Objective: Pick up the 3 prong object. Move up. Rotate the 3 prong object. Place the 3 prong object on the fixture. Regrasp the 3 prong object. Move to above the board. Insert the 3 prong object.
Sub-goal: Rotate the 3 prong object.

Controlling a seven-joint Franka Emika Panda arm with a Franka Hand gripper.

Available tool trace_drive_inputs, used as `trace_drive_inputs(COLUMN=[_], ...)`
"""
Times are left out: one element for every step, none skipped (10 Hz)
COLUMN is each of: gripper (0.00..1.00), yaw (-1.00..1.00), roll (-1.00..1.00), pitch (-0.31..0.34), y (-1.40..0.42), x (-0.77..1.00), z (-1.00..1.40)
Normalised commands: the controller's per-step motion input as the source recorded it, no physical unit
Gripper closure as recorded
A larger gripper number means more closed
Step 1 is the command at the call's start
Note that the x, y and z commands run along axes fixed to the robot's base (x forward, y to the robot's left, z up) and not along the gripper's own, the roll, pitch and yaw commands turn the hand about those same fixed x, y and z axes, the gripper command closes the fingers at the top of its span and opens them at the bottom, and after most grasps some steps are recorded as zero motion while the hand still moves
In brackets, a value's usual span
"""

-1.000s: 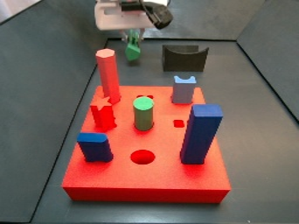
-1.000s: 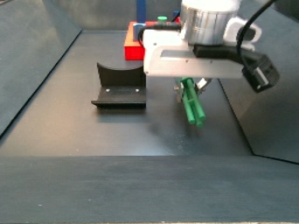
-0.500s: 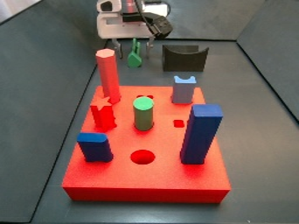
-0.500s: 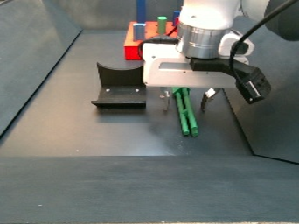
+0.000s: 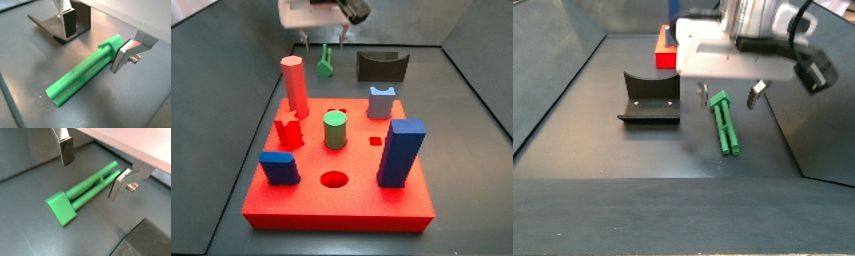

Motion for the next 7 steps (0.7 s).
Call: trace_drive_inputs(gripper=[0.00, 0.00, 0.00, 0.00, 0.00, 0.00, 0.00], yaw=[-0.02, -0.03, -0.02, -0.02, 1.00, 1.00, 1.00], roll=[0.03, 0.05, 0.05, 0.06, 0.00, 0.00, 0.00], pitch=[0.074, 0.073, 0.072, 0.072, 0.000, 0.001, 0.000], y=[0.01, 0.01, 0.01, 0.01, 0.00, -0.01, 0.00], x=[-0.02, -0.03, -0.03, -0.03, 0.00, 0.00, 0.02], z=[1.00, 0.97, 0.82, 0.60, 0.00, -0.16, -0.25])
